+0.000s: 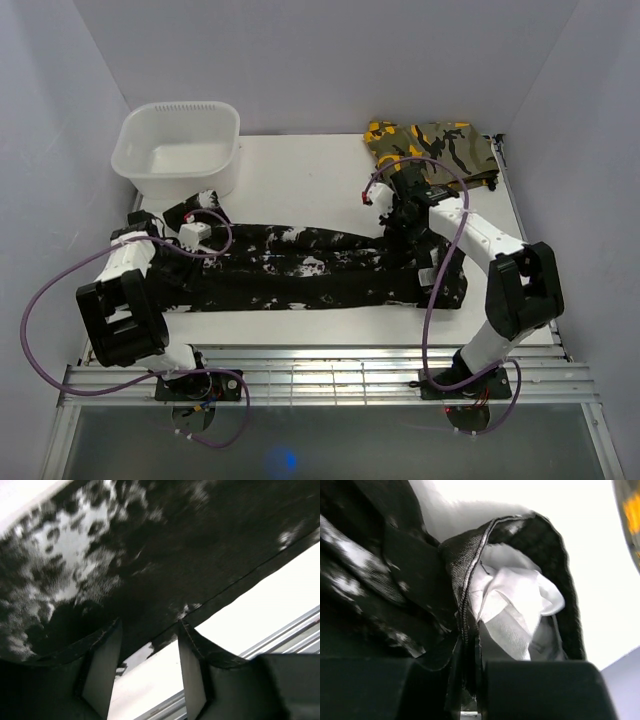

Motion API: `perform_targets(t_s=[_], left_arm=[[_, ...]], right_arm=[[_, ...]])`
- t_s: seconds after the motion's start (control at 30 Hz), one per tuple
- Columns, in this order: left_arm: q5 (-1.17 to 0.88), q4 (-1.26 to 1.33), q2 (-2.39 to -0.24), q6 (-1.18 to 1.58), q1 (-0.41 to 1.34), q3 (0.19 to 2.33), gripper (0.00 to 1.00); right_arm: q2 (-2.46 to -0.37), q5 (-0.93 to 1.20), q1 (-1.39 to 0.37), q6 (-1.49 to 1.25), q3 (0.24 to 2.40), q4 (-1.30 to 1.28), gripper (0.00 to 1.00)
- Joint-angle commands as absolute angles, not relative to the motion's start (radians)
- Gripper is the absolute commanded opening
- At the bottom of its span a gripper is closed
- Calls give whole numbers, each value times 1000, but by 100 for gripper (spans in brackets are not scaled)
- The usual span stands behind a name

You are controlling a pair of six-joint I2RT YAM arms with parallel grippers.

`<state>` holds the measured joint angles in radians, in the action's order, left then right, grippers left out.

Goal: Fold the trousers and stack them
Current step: Flatten the trousers out

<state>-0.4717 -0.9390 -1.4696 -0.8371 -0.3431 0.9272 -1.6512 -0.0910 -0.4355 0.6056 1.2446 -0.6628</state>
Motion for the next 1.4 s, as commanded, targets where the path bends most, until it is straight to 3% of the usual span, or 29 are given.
perform_targets(t_s=[0.0, 0.03, 0.2, 0.3, 0.47, 0.57, 0.63, 0.7, 0.93, 1.13, 1.37], left_arm=[[-416, -894, -1480, -862, -342, 893, 52], [-387, -887, -1488, -865, -341, 867, 41], [-272, -853, -1531, -916, -341, 789, 15], [-235, -847, -1526, -954, -341, 749, 5], [-254, -915, -1519, -997, -342, 768, 3], [-516, -1033, -1462, -962, -345, 947, 39], [-726, -1058, -1439, -896, -344, 1110, 59], [-822, -1028, -1437, -765, -344, 1198, 73], [-752, -639, -1550, -407, -322, 1278, 76], [-528, -251, -1555, -157, -226, 1091, 76], [-255, -94, -1652, -16, -144, 993, 79]], right_arm=[[-1508, -176, -338, 612, 1229, -634, 8], [-1479, -169, -310, 621, 1215, -634, 8], [-1347, -129, -70, 718, 1166, -637, 8], [-1319, -112, 50, 807, 1095, -643, 8], [-1351, -48, 161, 853, 1043, -640, 8], [-1371, 53, 175, 842, 1066, -672, 8], [-1377, 122, 173, 825, 1089, -707, 8], [-1387, 130, 173, 819, 1104, -716, 8], [-1339, 133, 176, 861, 1100, -690, 8], [-1307, 132, 178, 871, 1092, -669, 8], [-1299, 149, 178, 862, 1120, -673, 8]])
